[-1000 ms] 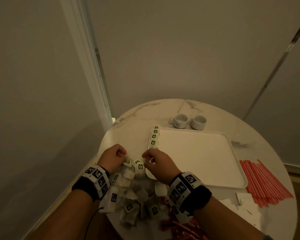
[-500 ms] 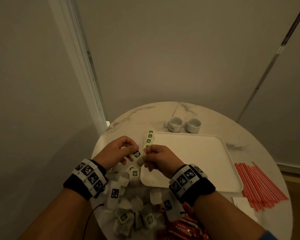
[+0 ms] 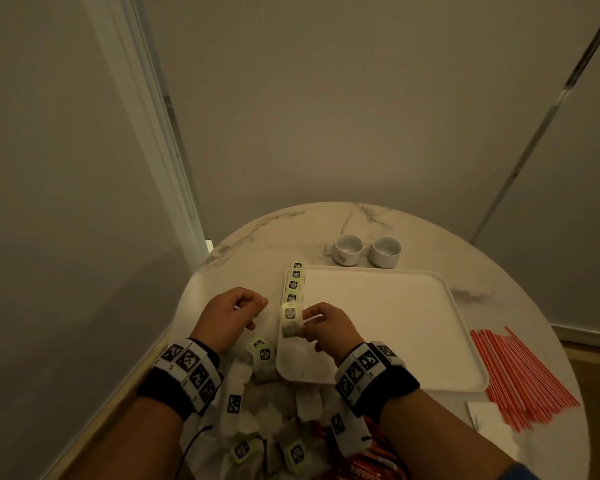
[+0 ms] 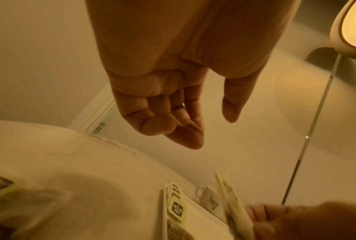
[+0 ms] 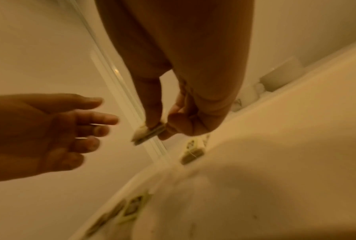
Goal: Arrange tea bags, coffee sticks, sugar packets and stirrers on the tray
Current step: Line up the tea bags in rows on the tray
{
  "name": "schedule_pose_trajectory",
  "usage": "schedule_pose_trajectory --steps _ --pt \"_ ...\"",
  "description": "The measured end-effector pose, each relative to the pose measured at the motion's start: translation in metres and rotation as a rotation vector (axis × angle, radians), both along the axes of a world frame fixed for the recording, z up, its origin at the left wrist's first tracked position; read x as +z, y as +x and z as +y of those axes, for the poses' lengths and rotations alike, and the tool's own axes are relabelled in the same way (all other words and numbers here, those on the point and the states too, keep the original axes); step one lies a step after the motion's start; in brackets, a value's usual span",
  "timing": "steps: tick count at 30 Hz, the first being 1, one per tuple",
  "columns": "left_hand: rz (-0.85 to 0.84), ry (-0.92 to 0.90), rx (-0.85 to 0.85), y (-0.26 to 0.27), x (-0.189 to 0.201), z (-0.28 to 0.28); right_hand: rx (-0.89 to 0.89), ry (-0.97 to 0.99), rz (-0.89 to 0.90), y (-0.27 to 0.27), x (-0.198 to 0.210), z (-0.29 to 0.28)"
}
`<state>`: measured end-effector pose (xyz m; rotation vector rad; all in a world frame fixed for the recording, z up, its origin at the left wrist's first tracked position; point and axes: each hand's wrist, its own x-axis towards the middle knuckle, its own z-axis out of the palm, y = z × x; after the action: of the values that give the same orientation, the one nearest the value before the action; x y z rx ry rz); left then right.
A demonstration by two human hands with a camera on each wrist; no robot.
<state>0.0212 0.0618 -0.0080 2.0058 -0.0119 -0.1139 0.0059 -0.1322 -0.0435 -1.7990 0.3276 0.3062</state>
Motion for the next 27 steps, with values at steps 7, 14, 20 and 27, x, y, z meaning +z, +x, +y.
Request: schedule_pose_trajectory --steps 7,14,20,27 --pt "0.079 0.047 0.062 0.002 -0.009 0.025 -0.054 -0.244 0.167 0.031 -0.027 0.002" --pt "0.124 0.018 0.083 0.001 -0.018 0.039 -0.020 -0.404 0.161 0.050 -0.036 0.013" --pt "0.093 0.115 0.143 0.007 -0.023 0.042 -0.013 -0.473 0.180 0.051 -0.038 0.014" --pt "0.132 0.358 0.113 0.025 -0.041 0.054 0.007 -0.463 0.195 0.051 -0.034 0.014"
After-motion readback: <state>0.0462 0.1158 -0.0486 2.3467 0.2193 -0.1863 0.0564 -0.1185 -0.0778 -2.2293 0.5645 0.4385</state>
